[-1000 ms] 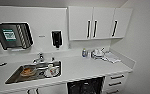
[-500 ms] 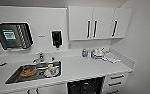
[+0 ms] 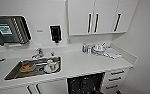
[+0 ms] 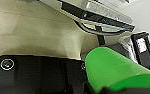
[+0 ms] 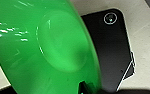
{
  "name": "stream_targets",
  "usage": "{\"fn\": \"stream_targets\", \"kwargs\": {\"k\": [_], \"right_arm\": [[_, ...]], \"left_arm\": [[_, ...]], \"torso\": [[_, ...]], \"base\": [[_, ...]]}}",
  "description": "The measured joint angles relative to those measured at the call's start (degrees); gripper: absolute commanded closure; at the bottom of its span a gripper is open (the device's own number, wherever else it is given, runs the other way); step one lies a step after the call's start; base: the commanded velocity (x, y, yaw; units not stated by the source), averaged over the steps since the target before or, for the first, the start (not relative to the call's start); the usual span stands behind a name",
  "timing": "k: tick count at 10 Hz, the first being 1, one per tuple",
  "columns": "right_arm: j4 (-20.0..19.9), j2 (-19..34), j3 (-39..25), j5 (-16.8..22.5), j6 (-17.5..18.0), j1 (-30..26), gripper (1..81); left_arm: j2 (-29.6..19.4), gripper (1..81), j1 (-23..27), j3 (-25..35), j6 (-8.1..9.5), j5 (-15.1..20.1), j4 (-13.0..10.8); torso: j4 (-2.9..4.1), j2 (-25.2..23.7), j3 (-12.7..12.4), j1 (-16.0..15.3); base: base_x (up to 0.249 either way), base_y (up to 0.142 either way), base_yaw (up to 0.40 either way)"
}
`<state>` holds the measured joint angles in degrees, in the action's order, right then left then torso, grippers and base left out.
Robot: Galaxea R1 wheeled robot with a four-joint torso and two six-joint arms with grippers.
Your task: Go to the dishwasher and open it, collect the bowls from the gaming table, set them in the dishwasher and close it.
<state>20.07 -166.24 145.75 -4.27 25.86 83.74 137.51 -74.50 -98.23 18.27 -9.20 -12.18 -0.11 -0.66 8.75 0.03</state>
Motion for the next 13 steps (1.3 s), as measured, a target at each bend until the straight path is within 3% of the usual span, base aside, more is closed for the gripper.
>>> {"fn": "stream_targets", "kwargs": {"k": [2, 4, 10, 13], "right_arm": [[-0.23, 0.04, 0.2, -0.44, 0.22, -0.56, 81.1], [-0.28, 0.17, 0.22, -0.41, 0.29, -0.85, 81.1], [-0.28, 0.2, 0.2, -0.44, 0.29, -0.89, 81.1], [-0.3, 0.26, 0.17, -0.48, 0.32, -0.89, 81.1]], "left_arm": [[-2.65, 81.1, 2.8, 3.88, 0.0, 0.37, 0.0], [-4.88, 81.1, 6.42, 7.61, 0.18, 0.83, 0.11], [-6.42, 81.1, 18.88, 13.69, 0.68, 11.43, 2.4], [-5.89, 81.1, 25.73, 15.19, 2.41, 16.23, 3.25]], "torso": [[0.0, 0.02, 2.95, -0.06], [0.0, 0.05, 3.63, -0.08], [0.0, 0.07, 3.59, -0.1], [0.0, 0.07, 3.63, -0.1]], "base": [[0.0, 0.0, 0.0], [0.0, 0.0, 0.0], [0.0, 0.0, 0.0], [0.0, 0.0, 0.0]]}}
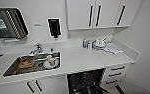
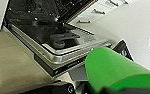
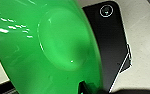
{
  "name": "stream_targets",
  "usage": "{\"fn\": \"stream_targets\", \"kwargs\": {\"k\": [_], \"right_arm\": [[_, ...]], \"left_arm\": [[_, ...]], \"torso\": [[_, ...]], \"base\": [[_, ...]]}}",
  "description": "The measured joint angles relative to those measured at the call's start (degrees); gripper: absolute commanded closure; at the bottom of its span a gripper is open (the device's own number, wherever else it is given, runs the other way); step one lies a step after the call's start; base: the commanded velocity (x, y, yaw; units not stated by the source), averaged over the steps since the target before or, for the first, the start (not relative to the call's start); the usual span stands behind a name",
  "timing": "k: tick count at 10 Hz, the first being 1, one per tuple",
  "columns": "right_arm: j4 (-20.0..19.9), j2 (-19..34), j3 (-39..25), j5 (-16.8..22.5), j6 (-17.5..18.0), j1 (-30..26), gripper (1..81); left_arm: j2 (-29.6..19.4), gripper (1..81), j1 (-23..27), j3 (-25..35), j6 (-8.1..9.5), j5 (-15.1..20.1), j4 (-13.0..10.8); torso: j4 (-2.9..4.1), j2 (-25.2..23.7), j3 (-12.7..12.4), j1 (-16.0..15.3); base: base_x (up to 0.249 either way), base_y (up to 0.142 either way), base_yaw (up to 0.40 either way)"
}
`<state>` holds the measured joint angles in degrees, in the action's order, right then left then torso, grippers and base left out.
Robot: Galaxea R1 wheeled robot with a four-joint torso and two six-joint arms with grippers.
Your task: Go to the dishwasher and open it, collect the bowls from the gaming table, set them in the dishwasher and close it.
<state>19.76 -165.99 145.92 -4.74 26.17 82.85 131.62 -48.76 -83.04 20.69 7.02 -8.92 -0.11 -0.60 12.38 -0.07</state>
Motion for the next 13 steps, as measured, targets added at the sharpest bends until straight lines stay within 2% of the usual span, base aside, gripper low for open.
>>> {"fn": "stream_targets", "kwargs": {"k": [3, 5, 8, 11, 13], "right_arm": [[0.02, 0.35, -0.52, 0.11, -0.05, 0.0, 81.1], [-0.02, 0.46, -0.85, -0.11, 0.04, -0.18, 81.1], [-0.28, 0.57, -1.07, -1.01, 0.41, -0.94, 81.1], [-0.3, 0.72, -1.07, -1.15, 0.43, -1.1, 81.1], [-0.28, 0.72, -1.07, -1.15, 0.43, -1.1, 81.1]], "left_arm": [[3.02, 81.1, 7.34, 1.21, 2.52, 5.44, 0.11], [7.11, 81.1, 11.12, 1.21, 4.45, 8.94, 0.11], [11.79, 81.1, 13.59, -1.35, 5.99, 13.64, 0.11], [17.31, 81.1, 16.1, -4.85, 6.57, 16.29, 0.09], [20.8, 81.1, 17.37, -8.5, 7.59, 17.64, 0.09]], "torso": [[0.0, 0.02, 0.09, -0.02], [0.0, 0.02, 1.68, 0.0], [0.0, 0.06, 5.22, -0.04], [0.0, 0.11, 5.61, -0.09], [0.0, 0.11, 5.61, -0.09]], "base": [[0.0, 0.0, 0.0], [0.0, 0.0, 0.0], [0.0, 0.0, 0.0], [0.0, 0.0, 0.0], [0.0, 0.0, 0.0]]}}
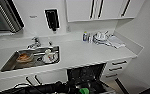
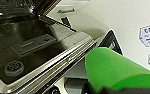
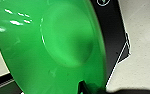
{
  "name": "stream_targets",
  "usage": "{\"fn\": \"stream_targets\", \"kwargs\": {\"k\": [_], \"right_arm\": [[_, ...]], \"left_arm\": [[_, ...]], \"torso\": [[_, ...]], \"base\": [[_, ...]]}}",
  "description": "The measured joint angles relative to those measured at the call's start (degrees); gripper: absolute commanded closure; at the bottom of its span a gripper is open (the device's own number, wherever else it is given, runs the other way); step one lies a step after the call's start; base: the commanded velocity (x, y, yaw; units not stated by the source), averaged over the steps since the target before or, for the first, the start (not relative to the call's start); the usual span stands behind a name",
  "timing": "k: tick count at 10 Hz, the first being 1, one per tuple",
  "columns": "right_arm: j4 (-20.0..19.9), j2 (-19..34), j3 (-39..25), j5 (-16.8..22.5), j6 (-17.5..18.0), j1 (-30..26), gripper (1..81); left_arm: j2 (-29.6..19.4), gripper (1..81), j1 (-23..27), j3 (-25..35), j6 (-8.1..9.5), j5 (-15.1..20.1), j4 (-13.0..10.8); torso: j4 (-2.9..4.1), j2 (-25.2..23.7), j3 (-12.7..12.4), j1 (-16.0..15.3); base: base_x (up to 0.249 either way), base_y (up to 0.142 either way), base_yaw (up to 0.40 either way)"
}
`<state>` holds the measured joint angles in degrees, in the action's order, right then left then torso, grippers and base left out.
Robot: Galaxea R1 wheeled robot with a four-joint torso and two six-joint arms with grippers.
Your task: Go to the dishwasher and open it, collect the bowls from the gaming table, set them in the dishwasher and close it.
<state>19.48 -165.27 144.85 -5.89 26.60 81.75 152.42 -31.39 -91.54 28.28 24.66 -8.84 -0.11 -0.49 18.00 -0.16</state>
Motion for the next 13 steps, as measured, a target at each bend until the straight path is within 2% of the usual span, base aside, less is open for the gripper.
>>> {"fn": "stream_targets", "kwargs": {"k": [5, 13], "right_arm": [[-0.02, 0.0, 0.0, 0.02, 0.0, 0.0, 81.1], [-0.02, 0.02, 0.0, 0.62, -0.17, 0.35, 81.1]], "left_arm": [[5.85, 81.1, 2.47, -5.01, 0.44, 2.51, 0.0], [6.33, 81.1, 2.32, -5.6, 0.44, 2.86, -0.44]], "torso": [[0.0, 0.02, 0.02, -0.02], [0.0, 0.04, 0.06, 0.02]], "base": [[0.0, 0.0, 0.0], [0.081, 0.0, 0.0]]}}
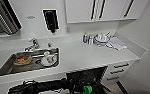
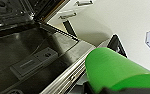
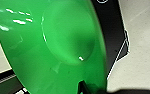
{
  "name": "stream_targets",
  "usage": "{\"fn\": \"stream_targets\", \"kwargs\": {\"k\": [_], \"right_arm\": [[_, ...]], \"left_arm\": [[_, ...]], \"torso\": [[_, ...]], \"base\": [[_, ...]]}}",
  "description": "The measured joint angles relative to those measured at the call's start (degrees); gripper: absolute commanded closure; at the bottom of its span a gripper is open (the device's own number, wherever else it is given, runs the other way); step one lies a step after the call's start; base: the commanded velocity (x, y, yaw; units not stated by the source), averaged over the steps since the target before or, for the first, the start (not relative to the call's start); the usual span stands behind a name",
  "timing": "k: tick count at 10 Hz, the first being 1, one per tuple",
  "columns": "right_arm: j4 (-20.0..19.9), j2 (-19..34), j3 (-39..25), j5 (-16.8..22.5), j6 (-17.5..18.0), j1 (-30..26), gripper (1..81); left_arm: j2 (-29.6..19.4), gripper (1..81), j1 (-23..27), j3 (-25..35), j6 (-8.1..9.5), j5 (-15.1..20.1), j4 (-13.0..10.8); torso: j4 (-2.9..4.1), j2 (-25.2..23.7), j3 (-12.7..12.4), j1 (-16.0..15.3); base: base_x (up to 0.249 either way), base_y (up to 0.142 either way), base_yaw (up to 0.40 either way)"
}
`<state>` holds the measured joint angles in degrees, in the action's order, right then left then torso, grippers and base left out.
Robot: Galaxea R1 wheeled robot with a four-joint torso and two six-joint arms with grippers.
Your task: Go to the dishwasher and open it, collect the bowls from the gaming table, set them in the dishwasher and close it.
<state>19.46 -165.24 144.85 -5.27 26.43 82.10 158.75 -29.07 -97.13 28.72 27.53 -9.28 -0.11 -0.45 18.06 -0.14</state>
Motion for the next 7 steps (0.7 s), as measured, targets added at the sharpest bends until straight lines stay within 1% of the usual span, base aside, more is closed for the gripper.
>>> {"fn": "stream_targets", "kwargs": {"k": [2, 5, 7], "right_arm": [[0.0, -0.02, 0.0, 0.04, -0.02, -0.22, 81.1], [0.05, -0.09, -0.02, 0.17, -0.24, -0.83, 81.1], [0.02, -0.2, -0.02, -0.22, 0.05, -0.33, 81.1]], "left_arm": [[0.05, 81.1, 0.02, -0.29, 0.0, -0.05, -0.01], [1.62, 81.1, 0.22, -2.08, 0.02, -0.22, -0.15], [2.56, 81.1, -0.35, -2.78, 0.02, -0.13, -0.15]], "torso": [[0.0, 0.0, 0.02, -0.05], [0.0, 0.05, 0.07, -0.11], [0.0, 0.02, 1.16, -0.02]], "base": [[0.105, 0.0, 0.0], [0.0, 0.0, 0.0], [0.0, 0.0, 0.0]]}}
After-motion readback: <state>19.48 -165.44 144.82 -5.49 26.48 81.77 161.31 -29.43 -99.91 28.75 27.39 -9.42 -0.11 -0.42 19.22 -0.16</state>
